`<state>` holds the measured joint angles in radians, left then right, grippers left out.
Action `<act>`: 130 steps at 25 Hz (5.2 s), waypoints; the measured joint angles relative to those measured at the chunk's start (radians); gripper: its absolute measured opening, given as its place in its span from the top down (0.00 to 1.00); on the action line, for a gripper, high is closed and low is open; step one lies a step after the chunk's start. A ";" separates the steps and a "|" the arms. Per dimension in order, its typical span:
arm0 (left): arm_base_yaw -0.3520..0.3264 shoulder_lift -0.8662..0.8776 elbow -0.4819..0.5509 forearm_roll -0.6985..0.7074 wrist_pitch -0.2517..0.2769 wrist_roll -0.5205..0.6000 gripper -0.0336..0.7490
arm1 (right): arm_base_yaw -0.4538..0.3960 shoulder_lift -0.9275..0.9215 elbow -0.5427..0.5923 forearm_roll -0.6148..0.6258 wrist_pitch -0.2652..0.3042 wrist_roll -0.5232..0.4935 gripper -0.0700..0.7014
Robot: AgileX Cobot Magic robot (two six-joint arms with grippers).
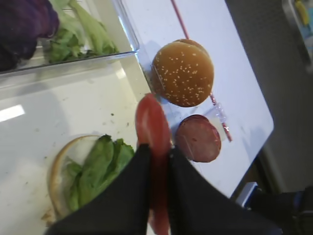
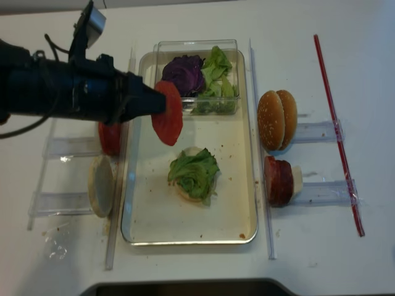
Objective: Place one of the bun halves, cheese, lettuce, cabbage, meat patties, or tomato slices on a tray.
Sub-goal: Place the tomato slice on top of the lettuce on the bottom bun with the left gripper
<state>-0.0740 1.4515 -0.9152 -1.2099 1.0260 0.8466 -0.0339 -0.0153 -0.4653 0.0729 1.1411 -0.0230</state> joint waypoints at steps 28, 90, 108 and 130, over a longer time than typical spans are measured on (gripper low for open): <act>0.007 0.198 0.140 -0.249 0.130 0.112 0.91 | 0.000 0.000 0.000 0.000 0.000 0.000 0.40; -0.028 0.378 0.140 -0.313 0.120 0.224 0.51 | 0.000 0.000 0.000 -0.004 0.000 -0.002 0.40; -0.028 0.378 0.140 -0.415 0.111 0.400 0.34 | 0.000 0.000 0.000 -0.004 0.000 -0.002 0.40; -0.028 0.374 0.073 -0.437 0.078 0.636 0.34 | 0.000 0.000 0.000 -0.004 0.000 0.000 0.40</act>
<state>-0.1016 1.8260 -0.8417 -1.6468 1.1038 1.4830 -0.0339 -0.0153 -0.4653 0.0692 1.1411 -0.0230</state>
